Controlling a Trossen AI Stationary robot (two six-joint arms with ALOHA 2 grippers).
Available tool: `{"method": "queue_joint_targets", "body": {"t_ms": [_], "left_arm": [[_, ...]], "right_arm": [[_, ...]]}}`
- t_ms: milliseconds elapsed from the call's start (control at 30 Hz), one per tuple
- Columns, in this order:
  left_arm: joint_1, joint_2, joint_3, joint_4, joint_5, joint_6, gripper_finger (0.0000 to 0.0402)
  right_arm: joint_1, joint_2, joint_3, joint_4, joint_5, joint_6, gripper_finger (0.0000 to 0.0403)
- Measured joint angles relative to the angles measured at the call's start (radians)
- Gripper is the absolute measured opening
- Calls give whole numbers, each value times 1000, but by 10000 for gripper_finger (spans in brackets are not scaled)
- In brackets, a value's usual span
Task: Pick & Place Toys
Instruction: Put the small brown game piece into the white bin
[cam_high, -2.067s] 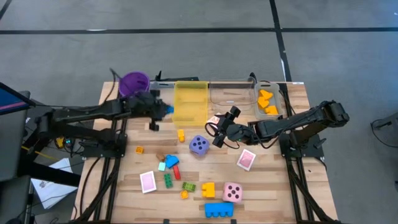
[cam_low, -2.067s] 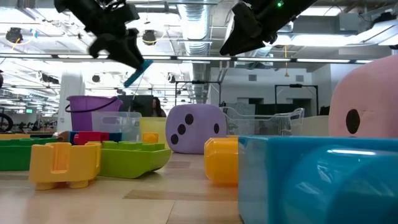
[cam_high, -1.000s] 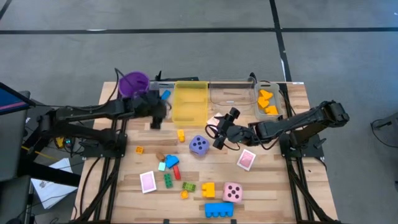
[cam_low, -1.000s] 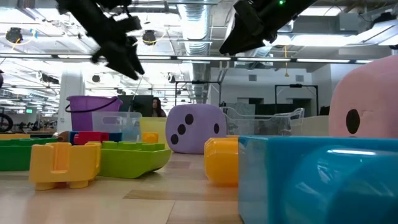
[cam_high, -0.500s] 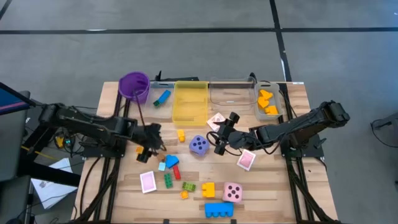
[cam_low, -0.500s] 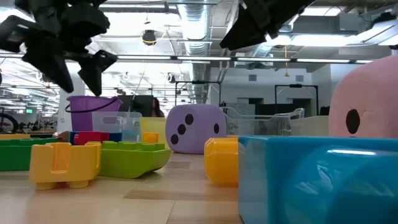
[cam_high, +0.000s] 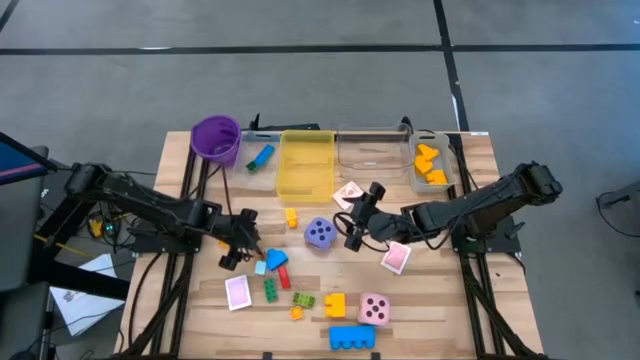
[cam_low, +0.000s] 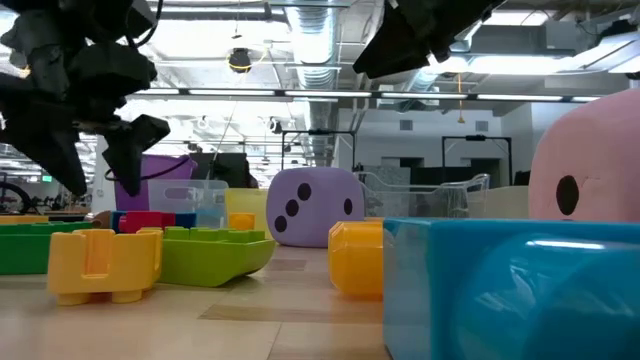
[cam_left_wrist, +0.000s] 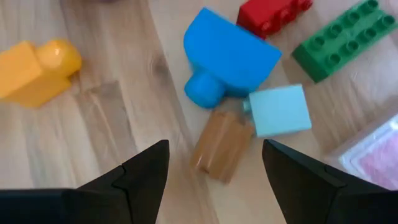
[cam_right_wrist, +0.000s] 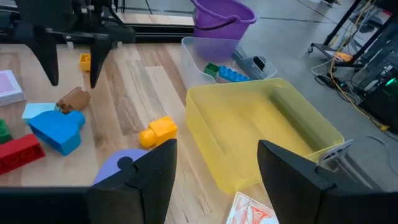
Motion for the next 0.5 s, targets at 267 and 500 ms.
{"method": "queue_joint_targets", "body": {"t_ms": [267, 500], "left_arm": [[-8, 0, -78, 87, 1, -4, 249], [-8, 0, -112, 158, 8, -4, 244]], "right_arm": [[0, 0, 0, 0, 0, 0, 217], [0, 0, 0, 0, 0, 0, 217]]}}
